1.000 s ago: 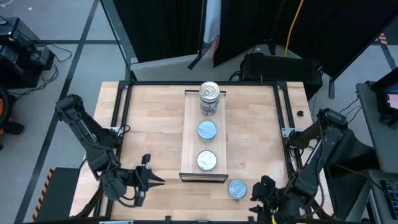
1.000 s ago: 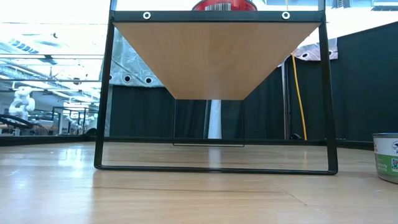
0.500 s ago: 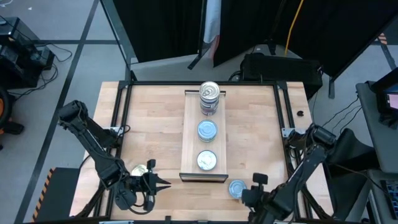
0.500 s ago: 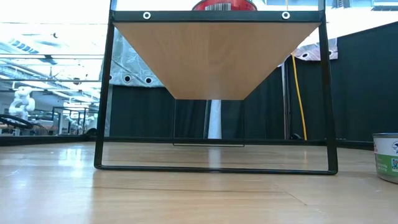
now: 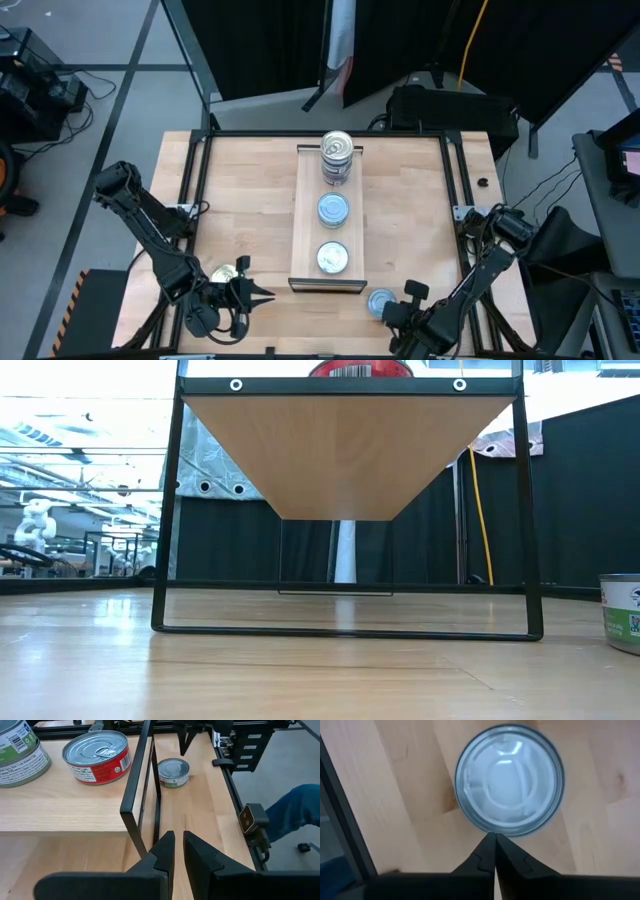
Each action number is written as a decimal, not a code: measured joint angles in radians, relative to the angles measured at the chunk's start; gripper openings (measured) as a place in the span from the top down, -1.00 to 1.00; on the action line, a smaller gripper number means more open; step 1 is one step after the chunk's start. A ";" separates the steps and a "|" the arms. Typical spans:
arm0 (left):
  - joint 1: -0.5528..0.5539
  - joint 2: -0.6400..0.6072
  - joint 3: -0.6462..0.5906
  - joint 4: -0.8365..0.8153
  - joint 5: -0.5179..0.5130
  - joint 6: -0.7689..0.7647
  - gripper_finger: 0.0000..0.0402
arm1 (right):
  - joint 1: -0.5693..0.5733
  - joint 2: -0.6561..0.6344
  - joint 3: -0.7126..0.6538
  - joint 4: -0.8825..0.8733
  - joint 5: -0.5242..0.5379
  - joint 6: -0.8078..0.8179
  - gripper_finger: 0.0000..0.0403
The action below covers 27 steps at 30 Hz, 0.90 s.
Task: Stack canned seafood by type on shelf
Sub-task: Stack the green white tuna can on top of the stacked green white tuna can on the shelf
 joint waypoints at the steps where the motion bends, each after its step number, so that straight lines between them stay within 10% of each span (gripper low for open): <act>1: 0.000 0.000 0.000 -0.001 0.000 0.000 0.79 | 0.000 0.000 0.000 0.000 -0.001 0.005 0.99; 27: 0.000 0.000 0.000 -0.013 0.000 -0.001 0.79 | -0.007 0.000 -0.047 0.018 0.018 0.075 1.00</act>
